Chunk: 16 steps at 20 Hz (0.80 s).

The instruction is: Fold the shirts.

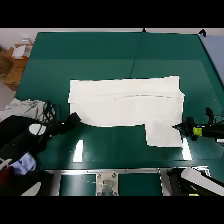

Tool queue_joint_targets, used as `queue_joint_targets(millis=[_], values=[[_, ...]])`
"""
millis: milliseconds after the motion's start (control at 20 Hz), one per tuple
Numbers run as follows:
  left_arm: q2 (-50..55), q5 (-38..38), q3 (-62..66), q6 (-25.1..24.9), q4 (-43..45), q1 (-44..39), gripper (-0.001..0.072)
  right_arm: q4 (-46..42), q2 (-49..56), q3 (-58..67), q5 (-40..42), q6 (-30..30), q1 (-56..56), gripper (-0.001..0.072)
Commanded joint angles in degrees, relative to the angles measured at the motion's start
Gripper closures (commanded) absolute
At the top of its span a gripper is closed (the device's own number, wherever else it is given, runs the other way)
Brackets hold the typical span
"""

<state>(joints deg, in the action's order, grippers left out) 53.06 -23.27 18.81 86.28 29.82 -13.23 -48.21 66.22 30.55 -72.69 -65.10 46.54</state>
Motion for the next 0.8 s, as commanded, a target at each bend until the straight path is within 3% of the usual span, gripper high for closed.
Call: queue_joint_targets(millis=[0,100,250,500,750], values=[[-6.84,-12.52,0.76,9.07,15.45,7.23,0.0686,-7.61,-5.79,1.16,-0.26,-12.72,0.02,0.07],[-8.39,-17.0,1.55,13.75,22.21,7.63,0.0686,-13.53,-10.16,1.31,-0.48,-19.5,-0.02,0.07],[-8.39,-21.07,4.31,14.27,25.31,7.63,0.0686,-18.47,-15.65,3.56,-1.97,-23.76,-2.27,0.0701],[-5.95,-21.73,14.19,14.16,28.61,7.63,0.0686,-11.13,-16.33,13.68,-0.26,-24.24,-8.33,0.07],[7.39,-21.7,26.53,10.49,28.57,7.63,0.0685,-6.32,-6.54,23.41,7.08,-24.28,-16.79,0.07]])
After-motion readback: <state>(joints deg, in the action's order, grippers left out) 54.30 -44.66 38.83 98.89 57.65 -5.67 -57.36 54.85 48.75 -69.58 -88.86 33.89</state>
